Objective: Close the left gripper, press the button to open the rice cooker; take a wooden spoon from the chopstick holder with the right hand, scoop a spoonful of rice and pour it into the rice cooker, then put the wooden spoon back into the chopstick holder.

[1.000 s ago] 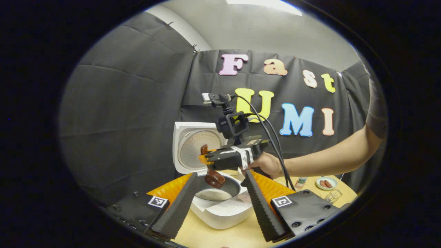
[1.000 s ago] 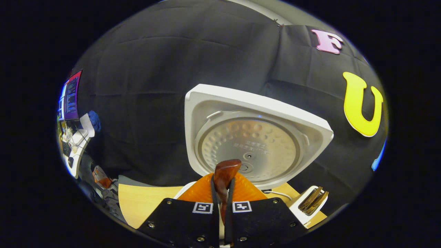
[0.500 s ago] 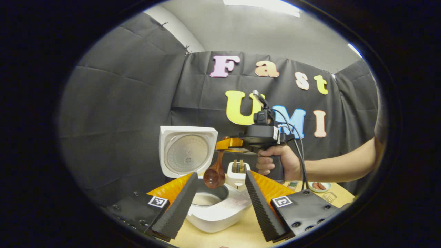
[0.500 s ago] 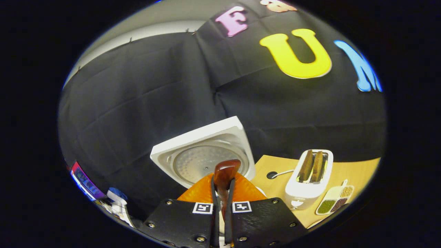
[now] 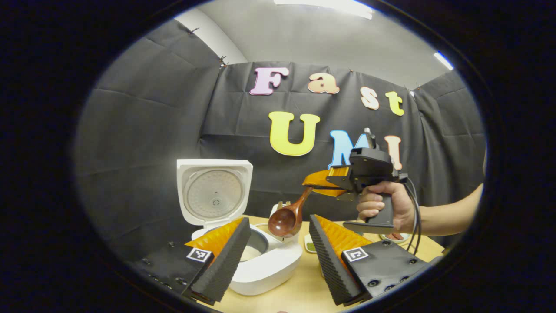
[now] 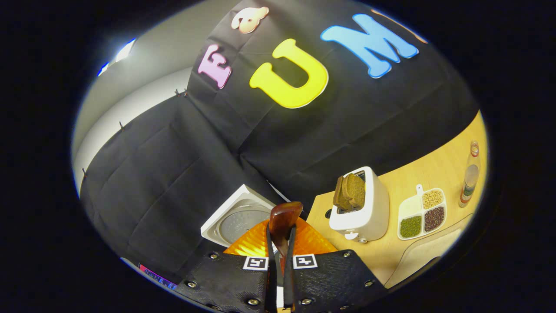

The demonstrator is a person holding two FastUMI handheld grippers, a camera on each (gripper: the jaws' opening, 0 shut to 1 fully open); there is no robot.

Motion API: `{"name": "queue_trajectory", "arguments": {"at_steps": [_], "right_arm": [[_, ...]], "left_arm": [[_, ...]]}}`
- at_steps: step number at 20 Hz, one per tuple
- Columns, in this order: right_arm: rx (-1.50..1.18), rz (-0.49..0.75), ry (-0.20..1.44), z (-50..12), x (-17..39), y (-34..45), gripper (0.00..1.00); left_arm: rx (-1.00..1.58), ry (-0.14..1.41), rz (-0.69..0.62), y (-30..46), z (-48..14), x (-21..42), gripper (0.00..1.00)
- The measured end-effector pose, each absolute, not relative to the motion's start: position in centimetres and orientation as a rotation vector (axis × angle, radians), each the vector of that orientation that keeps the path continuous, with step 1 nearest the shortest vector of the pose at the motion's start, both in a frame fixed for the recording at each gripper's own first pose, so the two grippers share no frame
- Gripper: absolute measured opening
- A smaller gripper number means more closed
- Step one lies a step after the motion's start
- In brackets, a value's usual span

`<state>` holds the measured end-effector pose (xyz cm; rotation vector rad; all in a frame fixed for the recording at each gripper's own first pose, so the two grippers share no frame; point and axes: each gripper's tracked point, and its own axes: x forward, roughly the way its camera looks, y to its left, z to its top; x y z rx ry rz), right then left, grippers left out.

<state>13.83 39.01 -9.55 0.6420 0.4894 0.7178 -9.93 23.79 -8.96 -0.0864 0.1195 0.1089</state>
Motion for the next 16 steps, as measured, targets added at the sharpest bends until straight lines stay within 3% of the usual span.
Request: {"name": "queue_trajectory", "arguments": {"at_steps": [16], "right_arm": [[0.680,0.543,0.440,-9.8,12.5,20.7,0.06]], "left_arm": [[-0.015,0.144,0.008,12.5,-8.6,-6.7,0.96]]}}
